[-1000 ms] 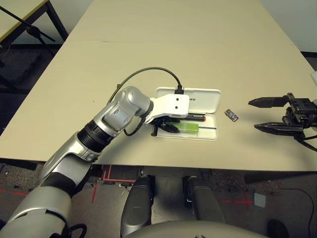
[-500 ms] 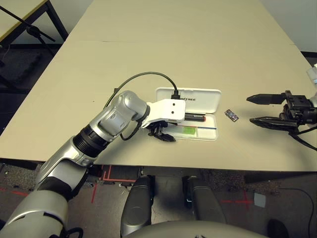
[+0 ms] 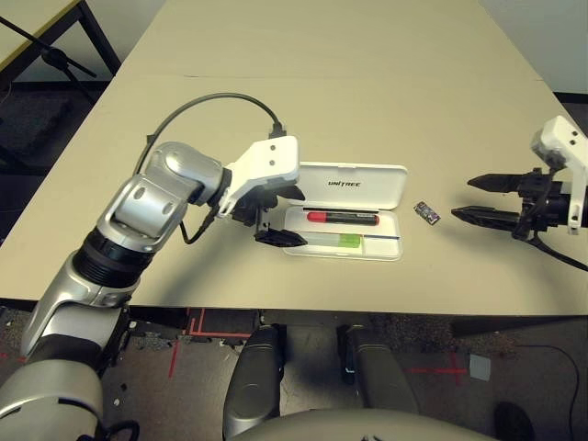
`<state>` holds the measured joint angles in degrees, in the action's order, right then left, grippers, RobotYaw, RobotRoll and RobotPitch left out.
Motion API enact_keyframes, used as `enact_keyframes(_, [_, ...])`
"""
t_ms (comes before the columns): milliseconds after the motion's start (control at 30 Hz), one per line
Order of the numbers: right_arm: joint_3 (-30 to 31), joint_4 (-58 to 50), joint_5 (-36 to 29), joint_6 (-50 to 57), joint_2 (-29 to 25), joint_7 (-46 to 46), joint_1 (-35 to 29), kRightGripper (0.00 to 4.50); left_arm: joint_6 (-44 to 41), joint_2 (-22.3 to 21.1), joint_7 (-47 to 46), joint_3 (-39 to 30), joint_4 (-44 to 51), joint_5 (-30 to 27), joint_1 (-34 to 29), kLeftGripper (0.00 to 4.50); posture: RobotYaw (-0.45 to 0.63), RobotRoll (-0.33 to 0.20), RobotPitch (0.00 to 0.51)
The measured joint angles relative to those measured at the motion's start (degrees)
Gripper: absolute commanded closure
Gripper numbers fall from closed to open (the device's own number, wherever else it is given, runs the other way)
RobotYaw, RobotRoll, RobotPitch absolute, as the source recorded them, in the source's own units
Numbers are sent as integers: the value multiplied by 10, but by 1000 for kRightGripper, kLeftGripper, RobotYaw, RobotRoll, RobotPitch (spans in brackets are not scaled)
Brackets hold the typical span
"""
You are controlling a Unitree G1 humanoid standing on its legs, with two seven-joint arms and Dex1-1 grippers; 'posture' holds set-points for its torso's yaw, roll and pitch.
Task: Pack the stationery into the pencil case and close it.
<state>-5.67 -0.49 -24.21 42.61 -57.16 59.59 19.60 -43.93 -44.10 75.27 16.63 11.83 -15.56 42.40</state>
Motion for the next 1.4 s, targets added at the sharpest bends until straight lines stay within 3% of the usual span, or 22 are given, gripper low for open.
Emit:
enact_keyframes(700, [54, 9, 47, 25, 77, -71, 12, 0, 58, -31, 17, -50, -15, -50, -68, 75, 175, 0, 217])
enact_keyframes(800, [60, 24, 58, 20, 87, -78, 23, 660, 60, -36, 17, -54, -15, -51, -71, 0, 181, 0, 214])
enact_keyframes(1067, [61, 52, 86, 0, 106, -93, 37, 3655, 61, -38, 6, -64, -15, -57, -73, 0, 180, 0, 210])
enact_keyframes(1133, [61, 52, 86, 0, 107, -93, 37, 4226, 61, -38, 4, -65, -16, -57, -73, 0, 178, 0, 207])
enact_keyframes(1400, [70, 50, 74, -5, 72, -18, 31, 4264, 66, -38, 1, -68, -33, -57, -73, 0, 161, 0, 200])
